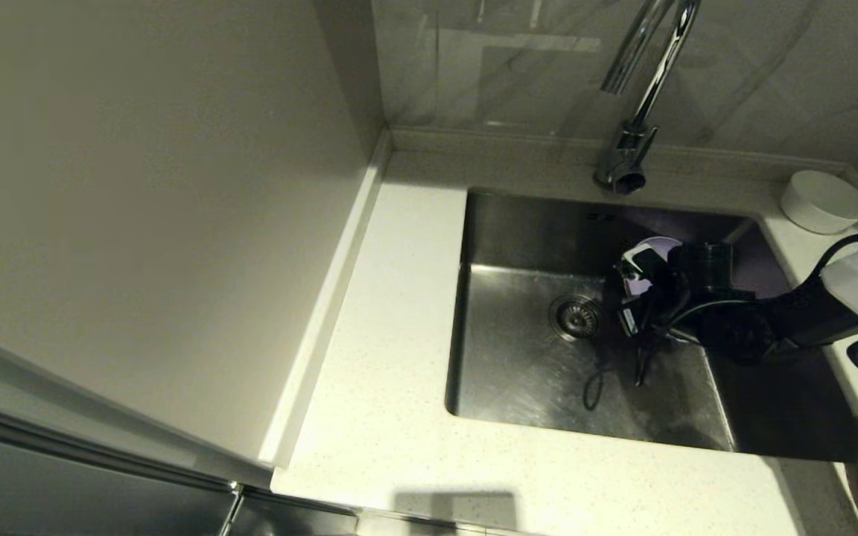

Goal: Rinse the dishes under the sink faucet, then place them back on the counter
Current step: Put a plate back to the table from the sink

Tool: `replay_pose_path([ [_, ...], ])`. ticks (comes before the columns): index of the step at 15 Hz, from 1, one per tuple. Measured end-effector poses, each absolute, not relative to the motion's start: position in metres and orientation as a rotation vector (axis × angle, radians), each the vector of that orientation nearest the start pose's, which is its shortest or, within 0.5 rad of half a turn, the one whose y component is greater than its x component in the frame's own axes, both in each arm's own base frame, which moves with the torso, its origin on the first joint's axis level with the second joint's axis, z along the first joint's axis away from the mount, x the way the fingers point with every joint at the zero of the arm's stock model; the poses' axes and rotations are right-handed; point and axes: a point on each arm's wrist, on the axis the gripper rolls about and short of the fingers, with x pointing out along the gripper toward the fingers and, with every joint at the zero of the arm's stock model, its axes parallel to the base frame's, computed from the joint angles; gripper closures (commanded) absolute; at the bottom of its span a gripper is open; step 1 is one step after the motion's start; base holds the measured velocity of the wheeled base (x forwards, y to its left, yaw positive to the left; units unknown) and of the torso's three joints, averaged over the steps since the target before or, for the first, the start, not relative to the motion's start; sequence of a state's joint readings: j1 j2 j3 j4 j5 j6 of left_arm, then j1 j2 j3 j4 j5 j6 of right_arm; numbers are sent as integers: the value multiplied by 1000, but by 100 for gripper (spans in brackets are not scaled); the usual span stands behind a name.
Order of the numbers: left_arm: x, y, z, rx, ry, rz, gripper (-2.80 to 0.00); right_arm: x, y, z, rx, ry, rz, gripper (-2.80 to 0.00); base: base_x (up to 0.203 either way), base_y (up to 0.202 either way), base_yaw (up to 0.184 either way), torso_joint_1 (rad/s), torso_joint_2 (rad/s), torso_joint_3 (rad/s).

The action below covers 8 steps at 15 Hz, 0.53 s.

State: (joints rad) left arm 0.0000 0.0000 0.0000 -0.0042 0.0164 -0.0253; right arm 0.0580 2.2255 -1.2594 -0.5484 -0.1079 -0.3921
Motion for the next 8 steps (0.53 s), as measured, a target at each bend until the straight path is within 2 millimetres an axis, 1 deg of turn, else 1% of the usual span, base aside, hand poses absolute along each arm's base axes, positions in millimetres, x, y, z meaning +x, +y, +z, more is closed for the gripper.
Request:
replay_pose_path([
  [3, -23, 0, 76, -25, -4, 17, 0, 452, 5, 73, -447, 458, 6, 0, 0, 0, 0, 0, 0, 0],
  [5, -23, 0, 76, -26, -4, 17, 0, 455, -2, 61, -447, 482, -2, 0, 0, 0, 0, 0, 0, 0],
  [8, -23, 0, 76, -26, -4, 15, 0, 456, -6, 52, -449, 506, -9, 0, 0, 0, 0, 0, 0, 0],
])
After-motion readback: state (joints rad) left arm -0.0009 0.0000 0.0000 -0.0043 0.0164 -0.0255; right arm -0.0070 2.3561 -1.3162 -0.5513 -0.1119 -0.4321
